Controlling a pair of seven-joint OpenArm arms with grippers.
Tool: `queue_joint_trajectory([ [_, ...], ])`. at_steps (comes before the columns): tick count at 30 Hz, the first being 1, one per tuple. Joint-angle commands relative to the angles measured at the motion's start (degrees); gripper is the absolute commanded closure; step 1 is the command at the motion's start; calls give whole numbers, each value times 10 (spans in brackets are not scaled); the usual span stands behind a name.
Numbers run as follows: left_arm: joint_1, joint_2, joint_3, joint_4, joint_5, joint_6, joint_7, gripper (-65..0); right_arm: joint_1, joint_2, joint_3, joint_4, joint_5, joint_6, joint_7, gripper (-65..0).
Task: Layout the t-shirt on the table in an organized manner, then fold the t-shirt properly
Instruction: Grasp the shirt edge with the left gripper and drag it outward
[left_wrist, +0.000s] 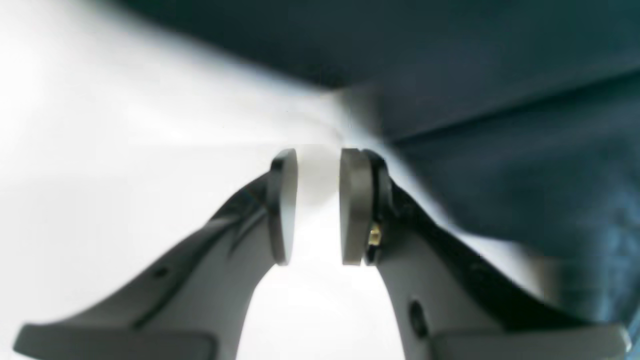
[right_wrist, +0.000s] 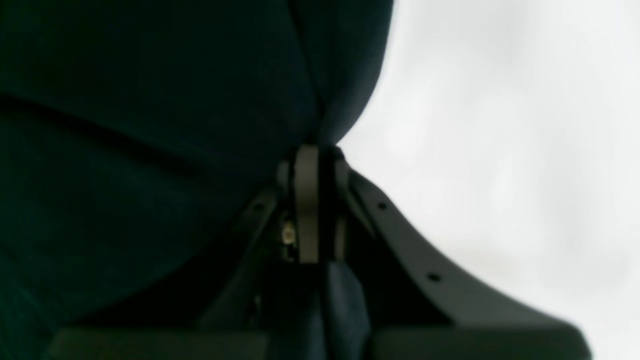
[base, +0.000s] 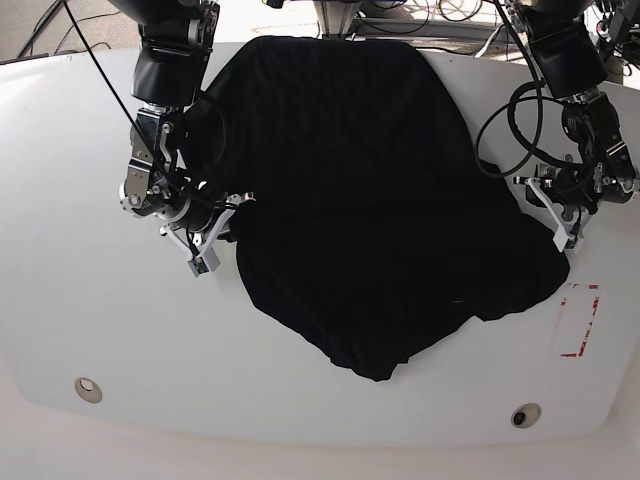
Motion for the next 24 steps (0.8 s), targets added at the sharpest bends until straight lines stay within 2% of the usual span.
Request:
queue_joint_trajectory([
  [1,-42,-28,4,-49,-3,0,-30,-132,-9,-13,-1,52,-19,2,-56,0],
  [3,-69,-40,11,-78,-3,0,-40,-133,-18,-29,0,75,-22,2,-75,0],
  [9,-134,-55,37,-135,-4,0,-52,-138,-48,-49,-1,134,-22,2,-104,0],
  [11,-148,-55,39,-138,-4,0,-52,-157,-58,-58,-1,150,-22,2,-108,-2],
  [15,-157,-55,40,-135,-5,0,-41,-257,-69,-61,-2,195,-19,2,-126,-27],
  [18,-157,-53,40,-119,-5,0,-23,-318,-72,-62,-3,224,-19,-3,-140,-113],
  [19,-155,-53,37,-98,-5,0,-12,-346,-71,-61,-3,238,-19,-8,-147,-179],
  [22,-144,-50,37,-61,-6,0,8,-356,-69,-60,-2,265,-21,-14,-157,-325],
  [23,-140,-48,37,-52,-6,0,12,-354,-68,-60,-2,271,-21,-15,-159,-350],
  [24,-126,-42,37,-29,-11,0,18,-354,-64,-59,-3,287,-21,-15,-160,-420],
])
